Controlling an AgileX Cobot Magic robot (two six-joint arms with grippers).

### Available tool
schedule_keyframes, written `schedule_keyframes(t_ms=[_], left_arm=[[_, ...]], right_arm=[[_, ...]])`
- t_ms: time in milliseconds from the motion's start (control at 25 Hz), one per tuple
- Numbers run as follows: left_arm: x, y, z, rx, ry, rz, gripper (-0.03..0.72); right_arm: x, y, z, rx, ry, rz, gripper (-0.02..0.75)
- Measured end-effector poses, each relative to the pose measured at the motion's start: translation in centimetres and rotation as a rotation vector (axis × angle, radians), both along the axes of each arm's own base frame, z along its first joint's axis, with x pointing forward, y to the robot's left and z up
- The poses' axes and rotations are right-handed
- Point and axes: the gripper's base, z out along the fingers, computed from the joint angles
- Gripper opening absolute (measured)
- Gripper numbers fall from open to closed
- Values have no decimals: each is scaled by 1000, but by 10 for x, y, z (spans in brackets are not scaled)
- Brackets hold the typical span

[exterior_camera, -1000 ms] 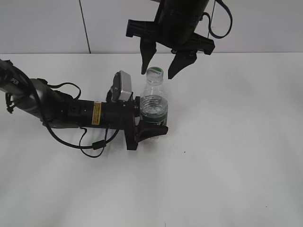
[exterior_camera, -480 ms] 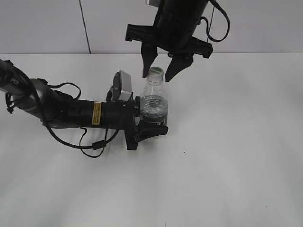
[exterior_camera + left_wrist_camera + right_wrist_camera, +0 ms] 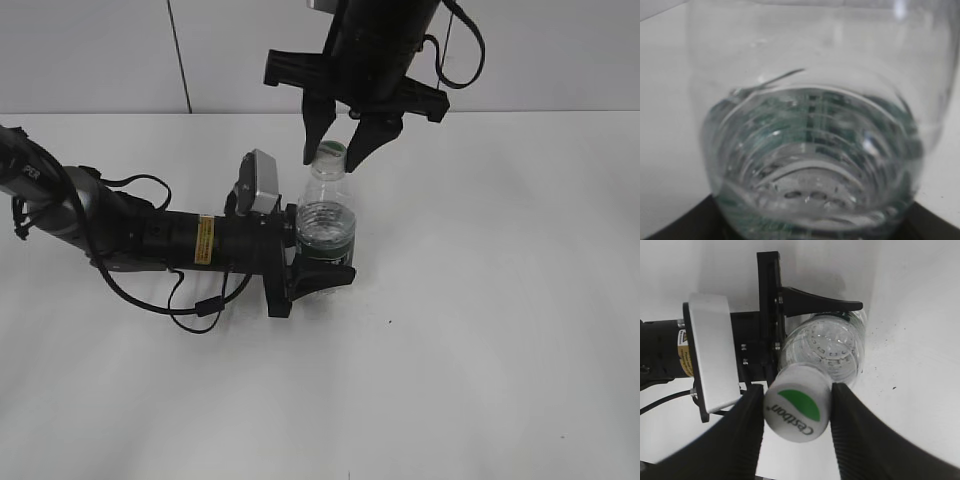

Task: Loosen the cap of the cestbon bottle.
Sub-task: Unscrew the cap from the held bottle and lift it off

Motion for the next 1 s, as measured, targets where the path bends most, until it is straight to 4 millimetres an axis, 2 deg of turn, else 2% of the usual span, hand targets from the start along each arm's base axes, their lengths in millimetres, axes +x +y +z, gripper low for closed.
schedule_keyframes(t_ms=[200,360,680,1000], left_arm=[[0,0,0,1,0,1,404],[0,0,0,1,0,1,404],[-1,0,0,6,-3,-11,404],[-1,0,0,4,-11,-20,404]], right_arm=[[0,0,0,-1,-4,11,307],[0,0,0,-9,-33,96,307],[-1,1,0,-46,-206,605,307],[-1,2,1,-74,-345,1001,307]])
